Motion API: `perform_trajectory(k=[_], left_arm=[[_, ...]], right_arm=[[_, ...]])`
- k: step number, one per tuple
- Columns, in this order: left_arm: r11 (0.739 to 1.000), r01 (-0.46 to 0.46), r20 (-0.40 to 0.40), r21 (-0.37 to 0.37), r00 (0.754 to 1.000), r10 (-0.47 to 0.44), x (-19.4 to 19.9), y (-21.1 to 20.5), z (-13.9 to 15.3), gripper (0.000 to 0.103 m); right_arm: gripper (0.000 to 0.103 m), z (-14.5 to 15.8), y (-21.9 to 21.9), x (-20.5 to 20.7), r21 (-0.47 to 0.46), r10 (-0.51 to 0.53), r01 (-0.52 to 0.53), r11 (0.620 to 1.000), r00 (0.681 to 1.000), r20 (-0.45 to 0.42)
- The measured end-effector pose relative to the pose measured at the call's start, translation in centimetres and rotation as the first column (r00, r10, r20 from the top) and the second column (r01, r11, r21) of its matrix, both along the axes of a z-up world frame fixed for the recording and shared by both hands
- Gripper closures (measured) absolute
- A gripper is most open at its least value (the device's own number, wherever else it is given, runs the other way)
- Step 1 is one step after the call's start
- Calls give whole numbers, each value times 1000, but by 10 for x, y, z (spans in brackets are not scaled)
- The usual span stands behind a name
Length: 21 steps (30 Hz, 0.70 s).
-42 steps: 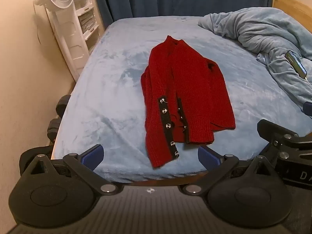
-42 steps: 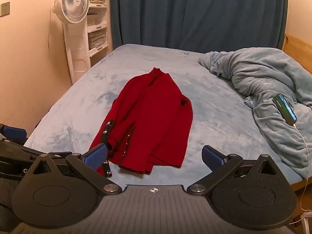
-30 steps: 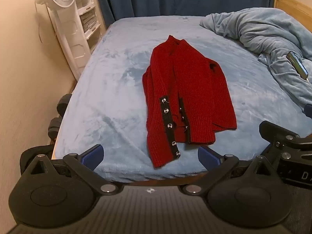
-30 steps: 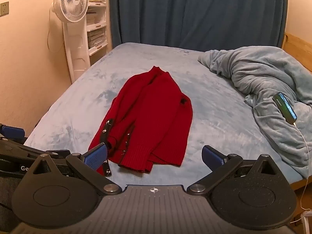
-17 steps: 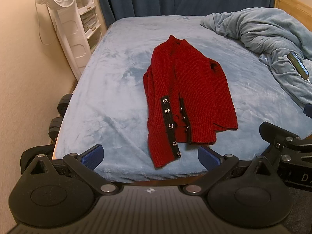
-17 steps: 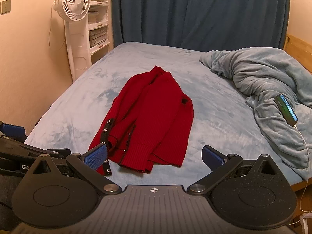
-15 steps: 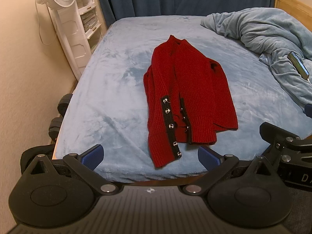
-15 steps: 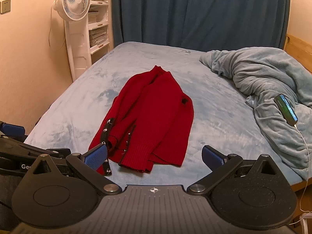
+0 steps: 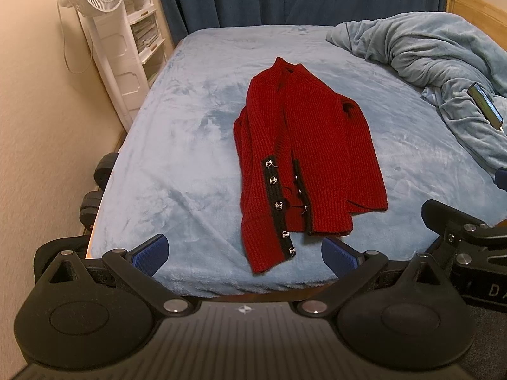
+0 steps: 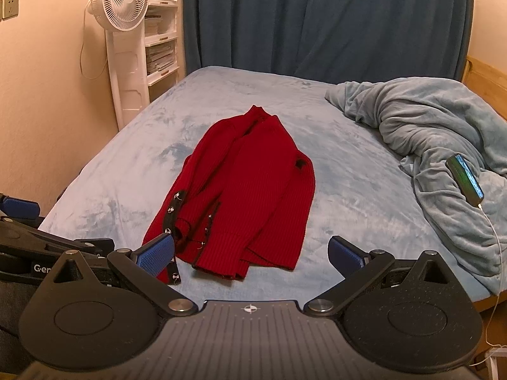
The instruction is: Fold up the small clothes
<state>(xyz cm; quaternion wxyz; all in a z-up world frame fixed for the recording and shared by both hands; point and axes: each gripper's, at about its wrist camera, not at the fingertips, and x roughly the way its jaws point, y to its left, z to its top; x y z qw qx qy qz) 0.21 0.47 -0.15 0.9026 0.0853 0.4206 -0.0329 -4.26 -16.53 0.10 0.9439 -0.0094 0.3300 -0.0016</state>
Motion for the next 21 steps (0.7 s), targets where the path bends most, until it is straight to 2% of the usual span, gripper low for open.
perform_trajectory(k=[21], left_arm=[[1000,-7,-4,-2,1000,7,2,6,-7,0]], right_arm=[[1,-4,-1,-1,-1,2,-2,1000,1000,-7]])
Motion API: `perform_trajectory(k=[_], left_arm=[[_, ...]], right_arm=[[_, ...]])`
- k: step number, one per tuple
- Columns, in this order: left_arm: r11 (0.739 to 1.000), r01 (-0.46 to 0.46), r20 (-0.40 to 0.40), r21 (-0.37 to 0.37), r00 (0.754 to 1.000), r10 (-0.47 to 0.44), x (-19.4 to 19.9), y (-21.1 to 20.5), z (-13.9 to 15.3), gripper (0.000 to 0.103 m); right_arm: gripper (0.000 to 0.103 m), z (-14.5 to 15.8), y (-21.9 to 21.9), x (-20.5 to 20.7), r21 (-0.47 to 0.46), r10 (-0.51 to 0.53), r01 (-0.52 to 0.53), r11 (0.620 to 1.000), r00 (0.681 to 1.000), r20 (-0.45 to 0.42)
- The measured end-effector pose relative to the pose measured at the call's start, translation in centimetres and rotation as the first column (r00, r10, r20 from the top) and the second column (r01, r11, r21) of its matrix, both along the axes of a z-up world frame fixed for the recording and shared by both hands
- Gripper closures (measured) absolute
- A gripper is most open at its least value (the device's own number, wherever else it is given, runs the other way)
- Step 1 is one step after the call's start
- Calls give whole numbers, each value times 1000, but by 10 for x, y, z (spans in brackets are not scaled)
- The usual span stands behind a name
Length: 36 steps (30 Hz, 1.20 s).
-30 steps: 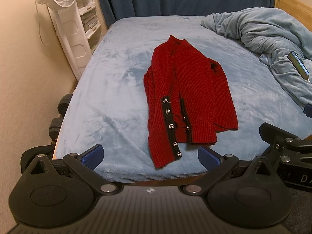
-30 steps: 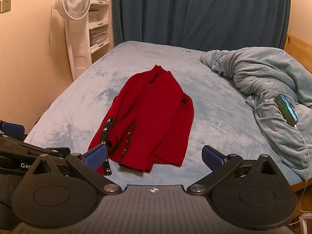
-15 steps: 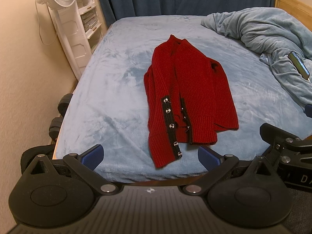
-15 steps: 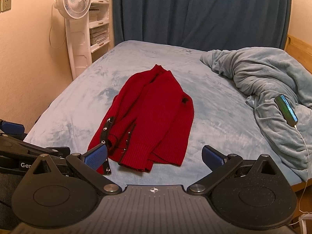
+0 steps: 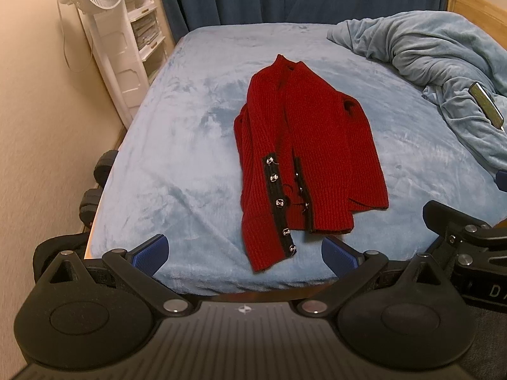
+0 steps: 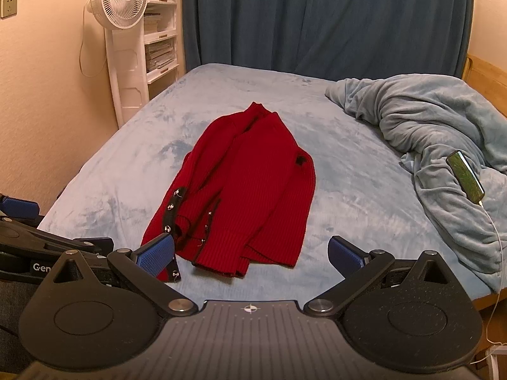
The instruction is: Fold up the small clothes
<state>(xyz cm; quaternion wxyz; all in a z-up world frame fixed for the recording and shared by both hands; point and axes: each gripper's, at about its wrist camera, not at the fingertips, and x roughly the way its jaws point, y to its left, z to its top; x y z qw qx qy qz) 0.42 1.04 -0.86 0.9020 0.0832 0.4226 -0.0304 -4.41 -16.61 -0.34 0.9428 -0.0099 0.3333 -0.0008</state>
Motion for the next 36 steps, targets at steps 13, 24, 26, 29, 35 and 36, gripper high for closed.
perform_trajectory(k=[13,24,26,29,35,36], left_arm=[[1000,0,0,1,1000,0,0,-1,0,0],[1000,4,-11,1,1000,-4,0,-1,-6,0],[1000,3,-17,1,1000,-3,1,-1,-8,0],[1000,2,-33,-4,999,-2,5,-1,-11,0],[996,-38,-72,-76,997,33,44,22,-20,0],[995,-46,-77,-93,996,39,57,29,-21,0]], right_arm=[[1,0,1,1,-2,4,-4,1000,1000,-6],[1,-3,4,2,-7,9,-9,1000,1000,-20],[1,-3,4,4,-8,10,-10,1000,1000,-26],[1,-5,4,7,-9,13,-13,1000,999,-34],[1,-12,-8,22,-19,-37,37,999,998,-46],[1,-15,-17,30,-11,-70,69,998,996,-48]])
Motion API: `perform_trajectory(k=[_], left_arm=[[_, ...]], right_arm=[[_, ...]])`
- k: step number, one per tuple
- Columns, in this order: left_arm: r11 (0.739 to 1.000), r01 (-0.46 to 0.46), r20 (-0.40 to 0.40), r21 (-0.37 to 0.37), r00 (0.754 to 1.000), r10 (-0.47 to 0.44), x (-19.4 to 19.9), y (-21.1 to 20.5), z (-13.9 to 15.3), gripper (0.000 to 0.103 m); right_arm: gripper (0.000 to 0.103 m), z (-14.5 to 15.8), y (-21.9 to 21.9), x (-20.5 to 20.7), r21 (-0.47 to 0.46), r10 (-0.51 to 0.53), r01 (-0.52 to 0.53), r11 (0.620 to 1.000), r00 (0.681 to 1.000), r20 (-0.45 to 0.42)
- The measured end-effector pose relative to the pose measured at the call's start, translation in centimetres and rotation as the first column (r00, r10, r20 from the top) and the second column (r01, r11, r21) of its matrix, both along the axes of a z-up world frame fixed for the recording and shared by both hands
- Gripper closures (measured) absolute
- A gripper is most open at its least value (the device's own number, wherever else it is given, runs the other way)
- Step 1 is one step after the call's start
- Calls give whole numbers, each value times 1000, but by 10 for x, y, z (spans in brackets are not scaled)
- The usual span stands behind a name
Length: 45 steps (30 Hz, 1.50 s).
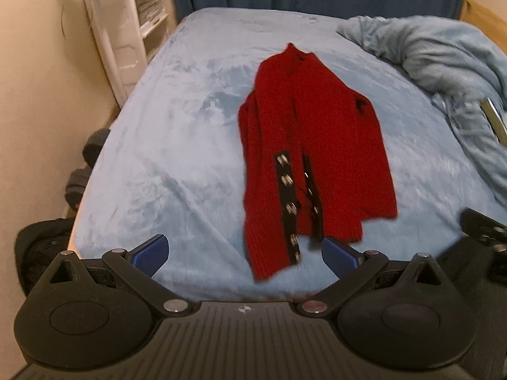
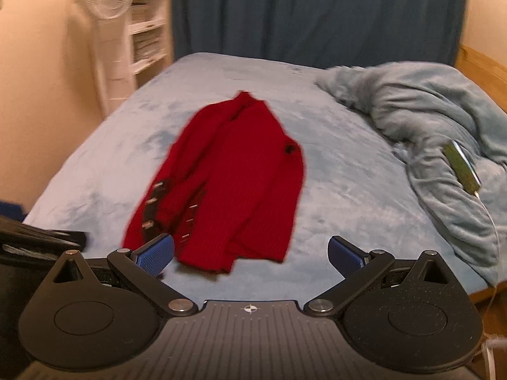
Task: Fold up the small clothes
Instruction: 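Grasp the cardigan front edges with both grippers and lift them up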
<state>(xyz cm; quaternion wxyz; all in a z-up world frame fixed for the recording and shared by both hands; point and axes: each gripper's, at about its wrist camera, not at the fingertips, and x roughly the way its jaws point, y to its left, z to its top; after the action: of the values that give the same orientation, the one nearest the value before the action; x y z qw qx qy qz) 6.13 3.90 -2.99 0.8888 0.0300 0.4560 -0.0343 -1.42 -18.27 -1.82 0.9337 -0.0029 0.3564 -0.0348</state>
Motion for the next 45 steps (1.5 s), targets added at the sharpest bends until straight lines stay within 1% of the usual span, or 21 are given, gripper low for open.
perform_trajectory(k=[4,6,8,9,12,15,18,21,23,25,27,28,29,30,31,32,34,38,41,43,45], left_arm=[[997,-48,14,-52,999,49,72,23,-5,0],[997,-42,28,-71,999,44,115,27,-10,0],[992,-18,14,-126,1000,20,166,29,-18,0],[987,-7,-1,-161,1000,6,193,28,-24,1],[973,-9,-48,-229,999,-2,266,21,-43,1],[973,-2,-85,-233,996,-18,326,4,-64,3],[974,28,-115,-224,992,-55,376,-14,-83,3],[973,65,-148,-221,984,-99,417,-30,-105,7],[970,90,-166,-225,978,-129,438,-39,-118,32],[963,111,-177,-244,972,-157,451,-45,-127,91],[965,101,-151,-241,978,-141,454,-45,-128,95],[969,101,-135,-225,982,-134,453,-44,-125,95],[977,99,-115,-190,986,-122,450,-42,-121,95],[984,96,-93,-147,989,-111,447,-37,-117,95],[990,87,-73,-113,993,-96,443,-30,-111,95],[994,72,-53,-88,996,-77,438,-21,-103,95],[998,36,-4,-49,999,-36,427,2,-83,95],[999,-28,124,29,992,24,384,42,-21,96],[998,-60,232,35,971,50,331,63,31,96],[999,-54,301,6,952,50,288,75,66,96],[999,-41,382,-18,923,45,235,85,102,96]], right_arm=[[1,-12,-34,44,83,-100,102,991,995,-22],[1,-19,-50,79,141,-137,138,980,990,-22],[1,-27,-59,119,176,-145,145,974,989,-12],[1,-31,-61,141,172,-170,167,971,985,4],[1,-47,-58,222,154,-123,115,981,991,44],[1,-67,-63,311,163,-79,70,984,996,50],[1,-86,-70,405,213,-76,77,974,997,-13],[1,-112,-79,492,307,-121,158,939,983,-136],[1,-128,-81,523,358,-162,223,907,968,-192],[1,-147,-77,556,394,-190,286,873,945,-265],[1,-162,-69,575,384,-241,351,854,921,-305],[4,-166,-63,579,356,-262,360,863,919,-295],[32,-167,-55,580,301,-256,330,895,931,-260],[95,-164,-48,579,221,-219,270,937,948,-232],[94,-161,-42,576,139,-145,180,974,963,-229],[97,-156,-46,570,131,-131,163,978,966,-222],[97,-130,-67,541,147,-163,189,971,972,-168],[97,-53,-117,454,67,-176,175,982,984,16],[97,10,-151,373,102,-188,177,979,975,121],[97,49,-164,312,128,-190,166,978,960,204],[97,83,-167,249,161,-187,145,976,940,286]])
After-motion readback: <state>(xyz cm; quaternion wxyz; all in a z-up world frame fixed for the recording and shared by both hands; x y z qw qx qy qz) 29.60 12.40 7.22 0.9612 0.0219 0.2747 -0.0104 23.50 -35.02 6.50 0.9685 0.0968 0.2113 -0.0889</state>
